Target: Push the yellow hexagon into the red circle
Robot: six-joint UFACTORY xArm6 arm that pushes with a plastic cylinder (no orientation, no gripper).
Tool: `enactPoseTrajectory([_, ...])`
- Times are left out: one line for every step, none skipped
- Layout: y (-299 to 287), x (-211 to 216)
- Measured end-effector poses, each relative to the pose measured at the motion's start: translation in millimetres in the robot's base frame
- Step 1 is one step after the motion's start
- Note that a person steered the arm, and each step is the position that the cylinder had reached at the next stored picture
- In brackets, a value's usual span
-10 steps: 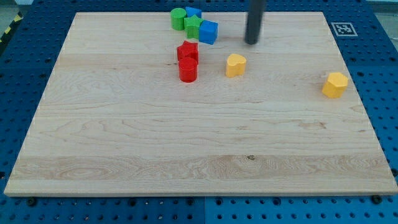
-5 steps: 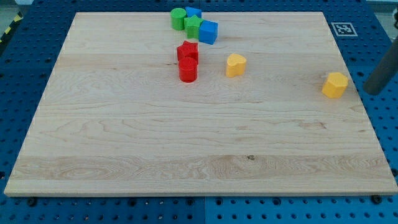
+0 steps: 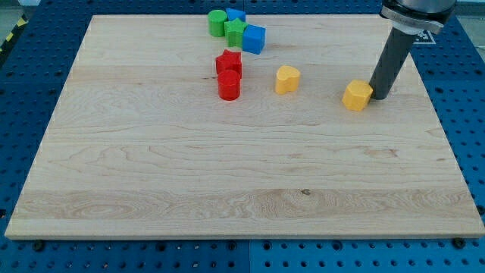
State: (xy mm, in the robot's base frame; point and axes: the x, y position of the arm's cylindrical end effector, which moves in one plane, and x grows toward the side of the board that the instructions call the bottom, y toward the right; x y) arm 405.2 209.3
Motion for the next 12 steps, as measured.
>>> enactPoseTrajectory([-14, 5])
enactPoseTrajectory([-38, 6])
enactPoseTrajectory([-60, 10])
enactPoseTrajectory([-79, 11])
enactPoseTrajectory([-82, 27])
enactPoseTrajectory([-80, 48])
enactPoseTrajectory([-83, 45])
enactPoseTrajectory([-105, 45])
enactPoseTrajectory([-137, 43])
enactPoseTrajectory([-158, 37])
enactPoseTrajectory([-121, 75])
enactPoseTrajectory([-74, 77])
